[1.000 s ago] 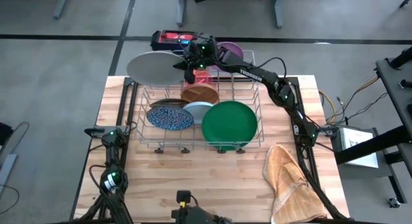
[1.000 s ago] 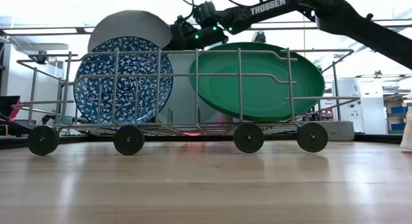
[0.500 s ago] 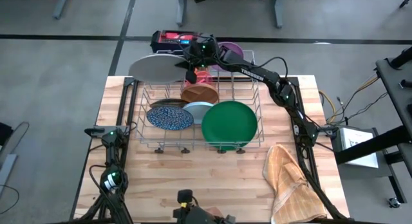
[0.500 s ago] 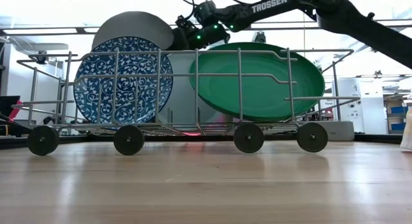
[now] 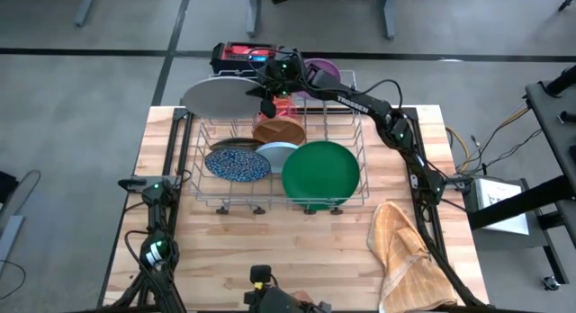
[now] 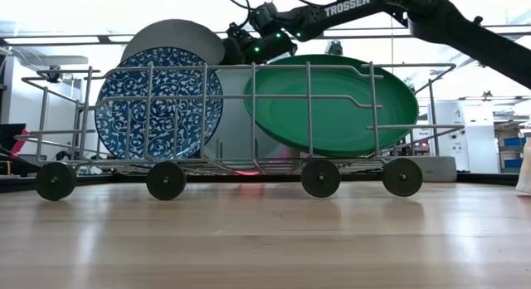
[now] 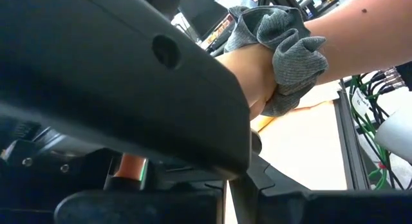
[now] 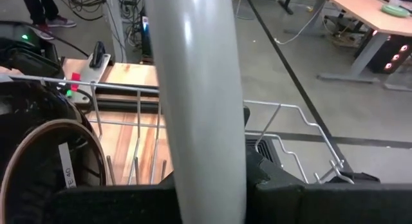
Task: Sort dishes
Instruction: Put the gray plate into the dish rack
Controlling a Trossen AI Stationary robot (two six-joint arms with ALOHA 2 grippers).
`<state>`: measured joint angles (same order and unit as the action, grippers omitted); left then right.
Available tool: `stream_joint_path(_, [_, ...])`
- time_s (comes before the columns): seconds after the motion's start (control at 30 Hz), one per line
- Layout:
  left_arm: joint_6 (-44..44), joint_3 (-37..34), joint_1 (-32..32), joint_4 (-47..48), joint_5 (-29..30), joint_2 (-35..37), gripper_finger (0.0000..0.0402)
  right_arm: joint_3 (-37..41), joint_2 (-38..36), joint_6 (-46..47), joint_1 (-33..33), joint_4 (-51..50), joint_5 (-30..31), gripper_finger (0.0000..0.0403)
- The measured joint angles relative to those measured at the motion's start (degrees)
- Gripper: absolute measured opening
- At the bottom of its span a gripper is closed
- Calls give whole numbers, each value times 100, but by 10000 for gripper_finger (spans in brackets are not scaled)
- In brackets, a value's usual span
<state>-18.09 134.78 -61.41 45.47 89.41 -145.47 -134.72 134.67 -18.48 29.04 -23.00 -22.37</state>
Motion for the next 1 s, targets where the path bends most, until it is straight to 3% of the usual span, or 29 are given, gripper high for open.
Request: stream_joint_path(1.0, [0,7,0,2,13,0,0,0,0,363,15,-77,150,8])
